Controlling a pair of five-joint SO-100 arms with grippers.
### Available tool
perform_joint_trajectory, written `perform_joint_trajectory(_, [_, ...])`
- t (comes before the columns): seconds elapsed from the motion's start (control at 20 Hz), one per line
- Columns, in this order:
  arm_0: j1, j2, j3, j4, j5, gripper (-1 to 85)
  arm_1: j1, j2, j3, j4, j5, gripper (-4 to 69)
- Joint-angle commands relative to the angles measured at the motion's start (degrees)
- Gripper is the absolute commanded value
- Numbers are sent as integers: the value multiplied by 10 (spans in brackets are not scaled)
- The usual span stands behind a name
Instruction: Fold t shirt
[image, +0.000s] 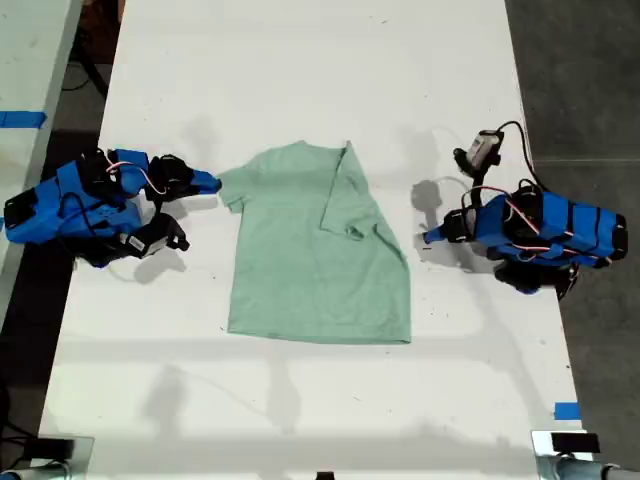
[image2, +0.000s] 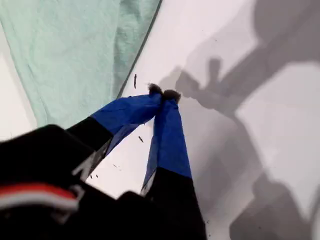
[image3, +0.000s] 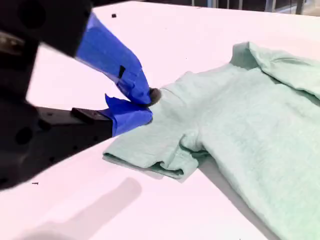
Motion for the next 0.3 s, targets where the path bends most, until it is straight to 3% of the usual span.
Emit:
perform_joint_trajectory(0.0, [-2, 4, 23, -2, -3, -2, -12, 5, 33, -15, -4, 3])
perform_joint_trajectory(0.25, [-13, 4, 23, -2, -3, -2, -19, 5, 33, -15, -1, 3])
